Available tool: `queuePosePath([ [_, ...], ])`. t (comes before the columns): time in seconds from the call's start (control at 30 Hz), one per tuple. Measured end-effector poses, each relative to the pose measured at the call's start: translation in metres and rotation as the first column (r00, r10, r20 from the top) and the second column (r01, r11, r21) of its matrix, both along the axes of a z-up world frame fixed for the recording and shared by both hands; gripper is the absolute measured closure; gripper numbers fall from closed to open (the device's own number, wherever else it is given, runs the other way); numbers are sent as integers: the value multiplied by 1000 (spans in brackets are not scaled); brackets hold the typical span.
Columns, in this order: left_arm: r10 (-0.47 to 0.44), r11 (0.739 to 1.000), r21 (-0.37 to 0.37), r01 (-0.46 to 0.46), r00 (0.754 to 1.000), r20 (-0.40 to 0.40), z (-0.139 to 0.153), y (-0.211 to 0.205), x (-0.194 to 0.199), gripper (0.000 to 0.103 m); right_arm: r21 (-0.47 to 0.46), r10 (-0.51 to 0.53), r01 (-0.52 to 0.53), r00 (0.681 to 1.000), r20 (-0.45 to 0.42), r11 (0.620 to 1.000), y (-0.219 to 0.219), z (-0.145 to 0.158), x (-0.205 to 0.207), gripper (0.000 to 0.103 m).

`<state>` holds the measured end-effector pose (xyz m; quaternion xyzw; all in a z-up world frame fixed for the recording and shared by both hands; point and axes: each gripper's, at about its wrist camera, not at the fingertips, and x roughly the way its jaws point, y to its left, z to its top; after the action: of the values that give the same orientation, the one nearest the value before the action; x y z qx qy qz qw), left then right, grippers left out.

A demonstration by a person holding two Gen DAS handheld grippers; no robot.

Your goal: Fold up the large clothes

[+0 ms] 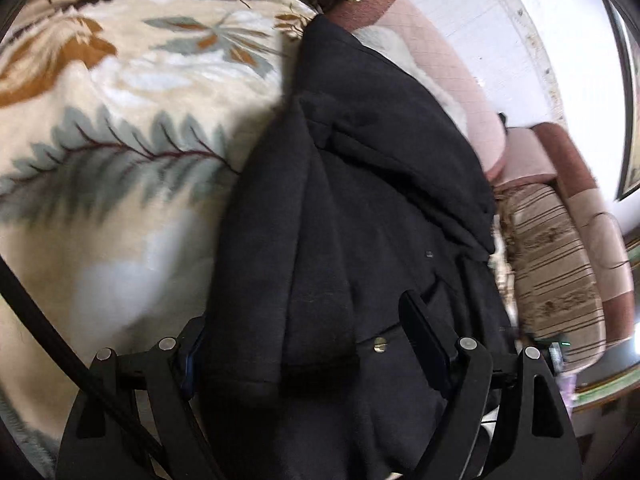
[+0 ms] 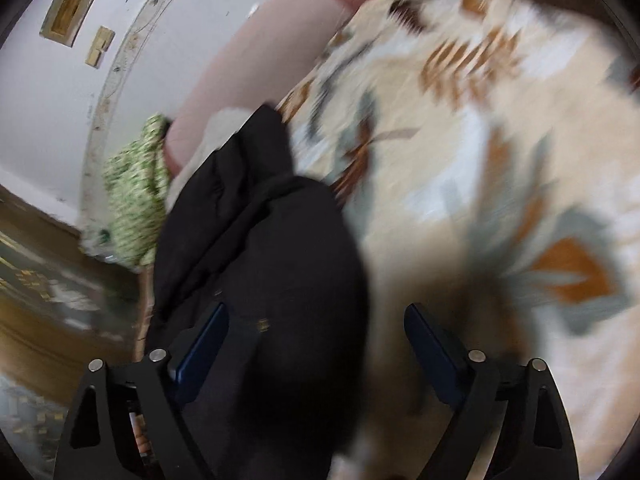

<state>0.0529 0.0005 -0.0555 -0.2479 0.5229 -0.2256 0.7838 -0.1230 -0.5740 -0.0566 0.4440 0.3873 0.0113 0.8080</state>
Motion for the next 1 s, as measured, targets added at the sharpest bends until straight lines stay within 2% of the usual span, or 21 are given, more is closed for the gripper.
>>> queuePosePath([
  [0.07,-5,999,-39,5,1000,-4,-2,0,-1,21,42,51,-51,999,-16,998,13,-11,13,11],
  [0.13,-14,996,-91,12,1000,-14,0,1,-7,21,-8,79,-79,996,-32,997,29,-10,17,11],
  [0.17,-15,993,-114,13,1000,-21,0,3,-9,21,-7,101,-102,994,-26,995,34,-8,18,11],
  [0.23,-28,986,-167,22,999,-34,2,4,-16,21,75,151,-152,988,18,986,45,-5,13,11],
  [0.33,-42,977,-211,31,998,-48,-1,6,-27,22,88,207,-210,977,47,974,62,0,3,11],
  [0.43,-55,982,-184,41,996,-76,-14,-2,-34,22,83,237,-237,971,19,968,78,-10,0,11],
  [0.57,-55,993,-110,51,998,-36,-11,-17,-41,22,51,227,-227,974,5,972,92,-19,-3,12],
  [0.73,-16,1000,-9,16,1000,-21,-7,-33,-50,22,56,175,-175,985,0,983,98,-22,-11,26],
  [0.83,-30,994,109,30,1000,-7,-2,-48,-56,22,57,148,-147,989,-12,988,96,-25,-12,37],
  [0.87,-37,987,158,38,999,-5,0,-53,-55,37,65,137,-135,990,-21,989,93,-26,-12,44],
  [0.9,-40,970,240,41,999,-9,4,-59,-54,67,71,129,-127,991,-32,989,92,-26,-11,55],
  [0.93,-37,963,265,39,999,-11,8,-61,-53,78,73,126,-123,991,-48,990,91,-26,-11,60],
  [0.97,-24,963,268,25,1000,-6,16,-60,-49,87,79,133,-129,990,-53,989,90,-24,-9,70],
  [1.0,-3,971,240,0,1000,12,31,-55,-44,90,81,141,-137,989,-51,987,90,-18,-6,74],
])
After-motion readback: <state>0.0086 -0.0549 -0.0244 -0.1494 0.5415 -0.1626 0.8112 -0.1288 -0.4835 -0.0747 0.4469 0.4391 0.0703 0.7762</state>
